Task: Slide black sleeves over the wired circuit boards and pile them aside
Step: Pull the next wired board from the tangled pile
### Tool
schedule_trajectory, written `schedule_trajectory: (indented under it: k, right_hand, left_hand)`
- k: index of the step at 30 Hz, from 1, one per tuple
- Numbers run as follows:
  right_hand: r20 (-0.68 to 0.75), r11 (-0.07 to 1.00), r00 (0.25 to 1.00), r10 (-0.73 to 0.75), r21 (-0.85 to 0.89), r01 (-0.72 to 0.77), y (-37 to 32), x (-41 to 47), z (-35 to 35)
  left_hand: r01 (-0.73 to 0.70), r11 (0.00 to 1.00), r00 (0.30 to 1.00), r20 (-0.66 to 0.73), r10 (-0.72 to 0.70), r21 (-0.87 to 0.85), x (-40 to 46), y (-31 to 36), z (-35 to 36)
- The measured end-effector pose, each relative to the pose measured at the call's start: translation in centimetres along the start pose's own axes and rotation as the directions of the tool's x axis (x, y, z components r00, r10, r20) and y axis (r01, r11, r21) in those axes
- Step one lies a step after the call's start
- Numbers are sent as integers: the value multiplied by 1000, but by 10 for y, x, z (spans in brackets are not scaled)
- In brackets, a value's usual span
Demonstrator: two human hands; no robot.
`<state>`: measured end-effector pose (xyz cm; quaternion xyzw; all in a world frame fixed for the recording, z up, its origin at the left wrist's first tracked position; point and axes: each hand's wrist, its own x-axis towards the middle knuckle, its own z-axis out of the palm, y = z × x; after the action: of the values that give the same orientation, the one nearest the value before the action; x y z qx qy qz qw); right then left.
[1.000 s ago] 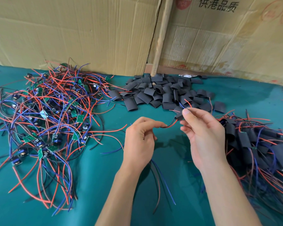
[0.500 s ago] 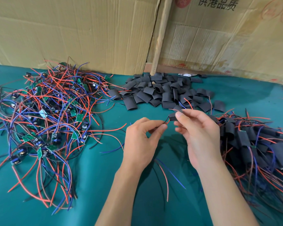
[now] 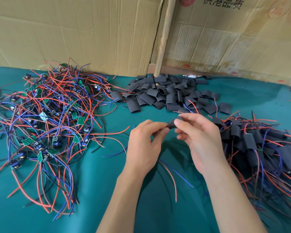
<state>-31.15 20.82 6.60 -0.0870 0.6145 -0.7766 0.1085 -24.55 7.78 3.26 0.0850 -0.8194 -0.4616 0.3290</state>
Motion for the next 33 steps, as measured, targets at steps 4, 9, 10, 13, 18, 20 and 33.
schedule_trajectory:
  k: [4, 9, 10, 13, 18, 20, 33]
  right_hand:
    - [10, 1000, 1000, 3, -16, -3, 2, -1, 3]
    - [-52, 992, 998, 20, 123, -14, 0, 0, 3]
    - [-62, 987, 997, 33, 157, -23, -1, 1, 3]
    - [-82, 970, 994, 67, 238, -46, -1, 2, 2]
    - [-98, 973, 995, 29, 232, -5, -1, 2, 2]
    - [-93, 976, 996, 5, 217, 16, -2, 2, 2]
    - [17, 995, 995, -94, -22, 94, 0, 0, 0]
  left_hand:
    - [-9, 999, 1000, -6, 10, 33, 1, 1, -2]
    - [-31, 999, 999, 10, 31, 42, 0, 4, -2]
    - [-29, 999, 1000, 7, 29, 38, 0, 4, -2]
    - [-33, 999, 999, 27, 32, 28, 0, 4, -2]
    - [-22, 999, 998, 52, 21, 31, -1, 2, -1]
    - [-19, 999, 999, 51, 17, 40, -2, 2, -1]
    - [-30, 998, 999, 18, 29, 59, -2, 3, 0]
